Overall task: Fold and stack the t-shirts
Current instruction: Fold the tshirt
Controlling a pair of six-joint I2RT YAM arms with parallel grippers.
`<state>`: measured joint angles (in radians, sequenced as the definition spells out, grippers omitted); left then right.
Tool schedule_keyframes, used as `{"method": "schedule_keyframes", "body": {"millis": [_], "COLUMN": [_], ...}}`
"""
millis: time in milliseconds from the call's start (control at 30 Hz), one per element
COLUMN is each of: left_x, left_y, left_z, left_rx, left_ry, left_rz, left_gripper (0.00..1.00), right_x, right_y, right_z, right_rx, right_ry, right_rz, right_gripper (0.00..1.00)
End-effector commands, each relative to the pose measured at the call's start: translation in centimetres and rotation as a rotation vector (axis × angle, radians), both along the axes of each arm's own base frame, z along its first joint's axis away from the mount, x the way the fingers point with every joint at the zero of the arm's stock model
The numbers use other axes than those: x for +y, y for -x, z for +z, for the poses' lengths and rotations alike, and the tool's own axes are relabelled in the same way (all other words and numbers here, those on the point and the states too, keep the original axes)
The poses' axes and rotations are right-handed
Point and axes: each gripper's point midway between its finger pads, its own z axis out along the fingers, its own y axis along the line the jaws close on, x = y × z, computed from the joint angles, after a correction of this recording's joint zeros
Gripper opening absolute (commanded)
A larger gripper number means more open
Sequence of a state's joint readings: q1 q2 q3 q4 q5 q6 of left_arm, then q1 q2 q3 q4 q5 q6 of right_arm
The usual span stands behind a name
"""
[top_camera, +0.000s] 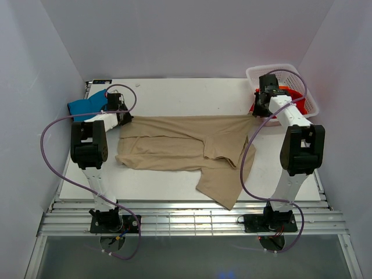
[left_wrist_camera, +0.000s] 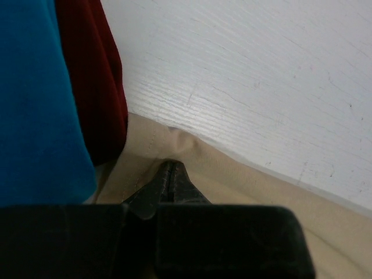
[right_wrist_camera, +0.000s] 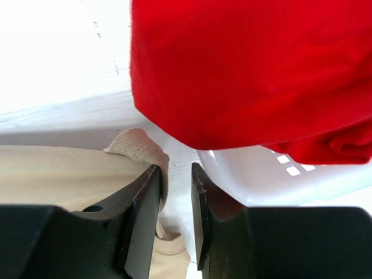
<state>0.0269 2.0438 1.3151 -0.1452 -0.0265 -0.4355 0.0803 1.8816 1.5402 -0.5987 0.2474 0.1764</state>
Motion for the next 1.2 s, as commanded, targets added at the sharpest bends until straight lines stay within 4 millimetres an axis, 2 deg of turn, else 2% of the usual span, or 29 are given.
{"method": "schedule_keyframes", "body": {"millis": [0,133,200,433,733,833,967,1167], "left_x": [3.8,3.8,4.0,4.2,4.7,4.8,4.8,4.6], "left_y": [8.3,8.1,8.0,8.3,8.7,8.8,8.4,7.9], "left_z": [-6.9,-6.7,-6.6,-6.5,-6.8,-6.8,-6.8,-6.7], "left_rx": [0.342,0.336,0.334,0.34,0.352,0.355,0.349,0.343], "left_ry": [-0.099,-0.1,-0.106,-0.122,-0.12,-0.119,-0.114,-0.105], "left_rz": [0.074,0.066,0.068,0.069,0.079,0.08,0.076,0.068], "left_gripper": [0.0,0.0,0.0,0.0,0.0,0.0,0.0,0.0], "right_x": [0.6,1.8,1.9,1.3,-1.4,-2.1,-2.7,-3.4], "right_y": [-2.5,-4.1,-4.9,-6.8,-6.7,-6.7,-6.9,-7.2], "right_z": [3.4,2.0,2.1,4.4,6.3,6.6,6.8,6.6], "right_rx": [-0.115,-0.104,-0.11,-0.176,-0.186,-0.193,-0.197,-0.191], "right_ry": [-0.073,-0.124,-0.129,-0.105,0.014,0.029,0.025,0.016], "right_rz": [0.022,0.057,0.059,0.026,-0.025,-0.039,-0.047,-0.068], "right_gripper": [0.33,0.38,0.39,0.4,0.4,0.46,0.52,0.53]}}
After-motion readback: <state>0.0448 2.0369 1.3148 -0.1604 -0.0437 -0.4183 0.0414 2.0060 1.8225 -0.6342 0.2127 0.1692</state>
